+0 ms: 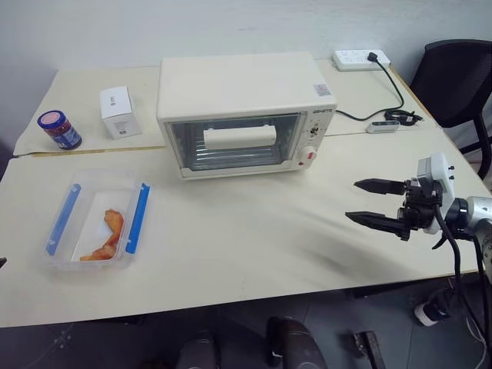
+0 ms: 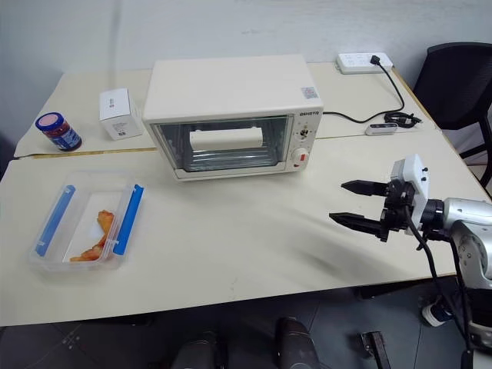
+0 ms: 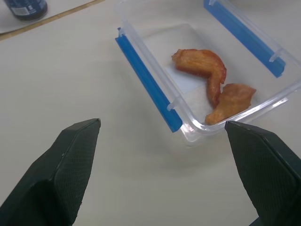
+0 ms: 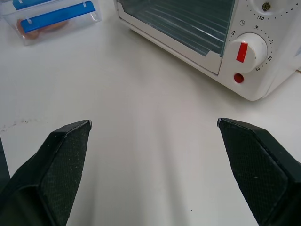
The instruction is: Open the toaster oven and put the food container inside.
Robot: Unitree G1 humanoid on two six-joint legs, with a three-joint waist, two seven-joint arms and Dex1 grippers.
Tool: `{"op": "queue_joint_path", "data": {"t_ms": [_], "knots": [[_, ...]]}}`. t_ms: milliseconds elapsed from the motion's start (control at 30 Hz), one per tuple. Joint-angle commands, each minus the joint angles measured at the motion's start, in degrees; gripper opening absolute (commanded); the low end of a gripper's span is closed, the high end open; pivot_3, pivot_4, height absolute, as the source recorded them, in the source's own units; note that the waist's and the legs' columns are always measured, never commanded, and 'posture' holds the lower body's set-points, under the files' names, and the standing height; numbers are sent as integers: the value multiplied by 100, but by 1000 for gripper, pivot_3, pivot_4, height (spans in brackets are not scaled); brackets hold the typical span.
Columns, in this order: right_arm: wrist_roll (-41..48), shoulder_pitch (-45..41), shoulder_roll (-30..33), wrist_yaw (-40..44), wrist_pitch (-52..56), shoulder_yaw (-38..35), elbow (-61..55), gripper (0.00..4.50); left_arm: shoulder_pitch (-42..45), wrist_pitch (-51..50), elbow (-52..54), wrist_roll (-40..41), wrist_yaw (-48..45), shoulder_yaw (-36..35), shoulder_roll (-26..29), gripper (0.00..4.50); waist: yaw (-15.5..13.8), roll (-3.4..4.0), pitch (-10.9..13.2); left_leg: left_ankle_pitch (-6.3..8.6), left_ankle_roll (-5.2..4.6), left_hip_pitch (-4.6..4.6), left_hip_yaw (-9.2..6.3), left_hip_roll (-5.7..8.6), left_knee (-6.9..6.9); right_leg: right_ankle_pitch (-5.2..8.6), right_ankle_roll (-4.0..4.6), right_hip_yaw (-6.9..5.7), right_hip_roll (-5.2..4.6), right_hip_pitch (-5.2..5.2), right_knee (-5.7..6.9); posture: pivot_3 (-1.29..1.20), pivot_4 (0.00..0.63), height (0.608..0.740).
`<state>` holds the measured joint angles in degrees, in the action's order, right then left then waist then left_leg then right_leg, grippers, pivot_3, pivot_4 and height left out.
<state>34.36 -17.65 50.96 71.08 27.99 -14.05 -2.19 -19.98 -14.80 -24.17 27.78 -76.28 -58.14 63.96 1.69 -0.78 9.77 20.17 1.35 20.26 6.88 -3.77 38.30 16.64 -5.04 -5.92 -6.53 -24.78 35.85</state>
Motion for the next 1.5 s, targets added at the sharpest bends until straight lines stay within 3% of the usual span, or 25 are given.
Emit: {"op": "queue_joint_path", "data": {"t_ms": [33, 767, 1000, 1233, 1500], "knots": [[89, -2, 70, 18, 8, -97, -161, 4474, -2, 11, -17, -17, 77, -138, 37, 4500, -1, 0, 0, 0, 0, 0, 0, 0, 0, 0, 0, 0, 0, 0, 0, 0, 150, 740], [154, 10, -5, -187, 220, -133, -244, 4474, 40, -628, 682, 57, 104, 133, -97, 4500, 4, 0, 0, -1, 1, -1, 1, 0, 3, 0, 0, 1, 1, -1, 6, 0, 150, 740], [426, -142, -113, -378, 481, -152, -381, 4474, 328, -1408, 1673, 586, -1, 153, 4, 4500, -4, 0, 0, 0, 1, 1, 0, 0, 17, 0, 0, 4, -1, 2, 11, 0, 150, 740], [732, -1077, -598, -1285, 1232, 143, -610, 4474, 1390, -2754, 3202, 1847, 283, 562, 315, 4500, -3, 2, 1, 1, 4, 3, -4, -4, 46, 0, 0, 11, 0, 4, 26, 0, 150, 740], [340, -2185, -1220, -1740, 1286, 837, -54, 4474, 3286, -3157, 3848, 2609, 1012, 1994, 450, 4500, 4, 14, 8, 3, 6, 10, -2, 0, 57, -1, -1, 17, 3, -2, 63, 0, 150, 740]]}}
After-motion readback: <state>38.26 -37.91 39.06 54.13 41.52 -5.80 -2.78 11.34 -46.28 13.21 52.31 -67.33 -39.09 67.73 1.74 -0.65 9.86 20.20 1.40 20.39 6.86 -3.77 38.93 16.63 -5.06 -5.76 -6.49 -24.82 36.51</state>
